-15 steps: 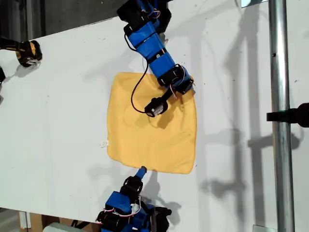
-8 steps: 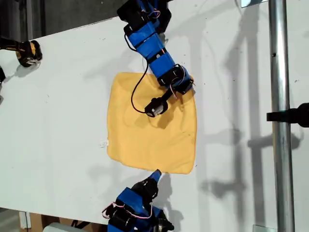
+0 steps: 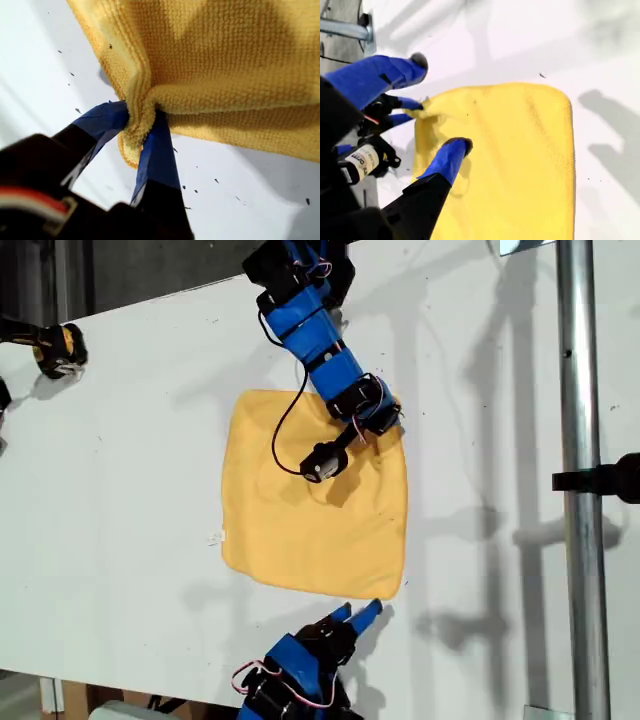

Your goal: Grasp corners of a towel and fold twice.

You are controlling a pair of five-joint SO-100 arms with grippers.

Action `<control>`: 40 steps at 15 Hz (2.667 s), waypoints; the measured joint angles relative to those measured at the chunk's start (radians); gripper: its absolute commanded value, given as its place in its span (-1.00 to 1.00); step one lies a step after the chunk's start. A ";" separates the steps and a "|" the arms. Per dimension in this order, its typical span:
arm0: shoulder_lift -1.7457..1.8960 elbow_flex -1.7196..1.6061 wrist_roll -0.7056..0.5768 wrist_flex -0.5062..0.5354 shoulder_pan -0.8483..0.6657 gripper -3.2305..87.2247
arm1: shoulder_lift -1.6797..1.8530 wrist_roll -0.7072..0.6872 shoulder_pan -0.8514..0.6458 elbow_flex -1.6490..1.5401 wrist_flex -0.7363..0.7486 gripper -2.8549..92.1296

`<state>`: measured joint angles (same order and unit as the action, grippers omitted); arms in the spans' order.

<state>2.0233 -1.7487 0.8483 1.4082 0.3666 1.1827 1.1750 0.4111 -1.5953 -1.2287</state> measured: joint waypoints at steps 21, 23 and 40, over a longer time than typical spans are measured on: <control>-0.417 -0.448 0.261 -0.644 0.035 -0.44 | -0.002 -0.006 0.005 0.012 -0.012 -0.94; -0.459 -0.437 0.285 -0.646 0.034 -0.56 | -0.003 -0.006 0.014 0.018 -0.017 -0.94; -0.253 -0.213 0.399 -0.255 0.067 -0.95 | 0.046 -0.006 0.069 0.172 -0.166 -0.94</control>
<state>1.7702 -1.9620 1.2471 1.1536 0.4341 1.2287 1.1689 0.4801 -1.4235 -1.3944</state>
